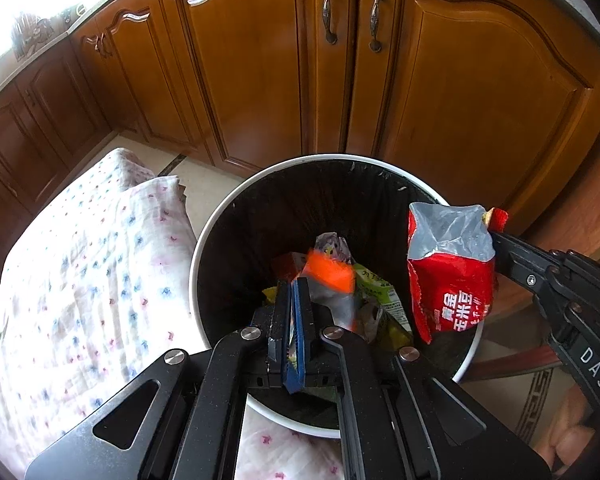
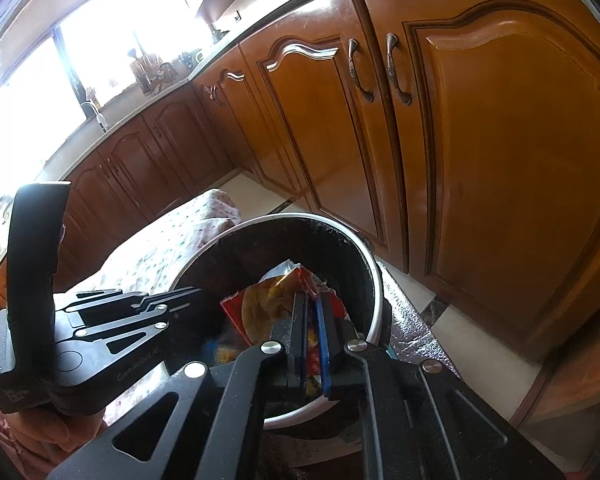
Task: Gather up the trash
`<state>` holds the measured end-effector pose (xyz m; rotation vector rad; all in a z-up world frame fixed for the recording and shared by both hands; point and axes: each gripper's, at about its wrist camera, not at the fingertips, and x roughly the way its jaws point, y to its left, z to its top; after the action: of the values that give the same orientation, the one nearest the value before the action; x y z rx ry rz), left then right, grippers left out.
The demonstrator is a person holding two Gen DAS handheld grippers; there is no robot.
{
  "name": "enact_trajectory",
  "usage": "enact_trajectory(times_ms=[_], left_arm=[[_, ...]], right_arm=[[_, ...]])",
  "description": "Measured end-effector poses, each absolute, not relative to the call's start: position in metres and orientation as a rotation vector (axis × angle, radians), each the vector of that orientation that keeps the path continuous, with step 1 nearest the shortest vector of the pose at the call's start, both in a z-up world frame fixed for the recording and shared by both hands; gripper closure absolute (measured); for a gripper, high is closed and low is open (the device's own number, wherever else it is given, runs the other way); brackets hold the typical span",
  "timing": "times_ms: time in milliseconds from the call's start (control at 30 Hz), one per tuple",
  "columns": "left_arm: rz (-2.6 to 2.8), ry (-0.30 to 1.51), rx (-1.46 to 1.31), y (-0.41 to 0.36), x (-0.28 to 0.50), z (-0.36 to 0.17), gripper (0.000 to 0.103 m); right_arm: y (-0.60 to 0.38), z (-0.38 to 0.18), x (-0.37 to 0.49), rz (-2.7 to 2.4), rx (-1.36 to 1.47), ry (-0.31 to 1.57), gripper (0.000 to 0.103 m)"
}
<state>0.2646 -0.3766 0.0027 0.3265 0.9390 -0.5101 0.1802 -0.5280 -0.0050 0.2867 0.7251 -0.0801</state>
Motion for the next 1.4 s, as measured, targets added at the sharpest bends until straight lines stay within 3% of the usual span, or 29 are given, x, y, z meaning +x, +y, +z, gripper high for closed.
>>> enact_trajectory(times_ms=[67,133,167,200,300,533,1000,1133,1333,1400], left_arm=[[-0.511,0.941,0.326,-0.375,0.265,0.004,0.094],[-0.512,0.937,0.322,-0.373,0.264,0.007,0.083],[-0.511,0.93,0.318,-0.372,0.262,0.008,0.075],[-0.509,0.922,0.316,-0.37,0.261,0.01,0.067],[-0.507,0.903,0.308,-0.363,0.256,0.017,0.062],[-0.491,0.883,0.275,-0.342,0.243,0.026,0.054],[-0.481,0.828,0.199,-0.284,0.185,0.04,0.039],[-0.473,0.833,0.159,-0.264,0.172,0.037,0.038],[-0.442,0.813,0.084,-0.225,0.149,0.031,0.035],[-0.442,0.803,0.046,-0.21,0.141,0.031,0.029]], right_arm=[[-0.53,-0.005,0.179,-0.077,0.306,0.723,0.088],[-0.531,-0.003,0.175,-0.083,0.317,0.712,0.066],[-0.532,-0.001,0.173,-0.08,0.324,0.702,0.061],[-0.531,0.001,0.171,-0.078,0.327,0.694,0.059],[-0.529,0.006,0.166,-0.076,0.336,0.68,0.059],[-0.521,0.015,0.148,-0.06,0.372,0.637,0.035],[-0.481,0.015,0.099,-0.025,0.431,0.589,0.015],[-0.468,0.011,0.082,-0.027,0.439,0.578,0.002],[-0.45,0.0,0.067,-0.042,0.447,0.578,0.001],[-0.441,-0.001,0.061,-0.049,0.425,0.571,0.001]])
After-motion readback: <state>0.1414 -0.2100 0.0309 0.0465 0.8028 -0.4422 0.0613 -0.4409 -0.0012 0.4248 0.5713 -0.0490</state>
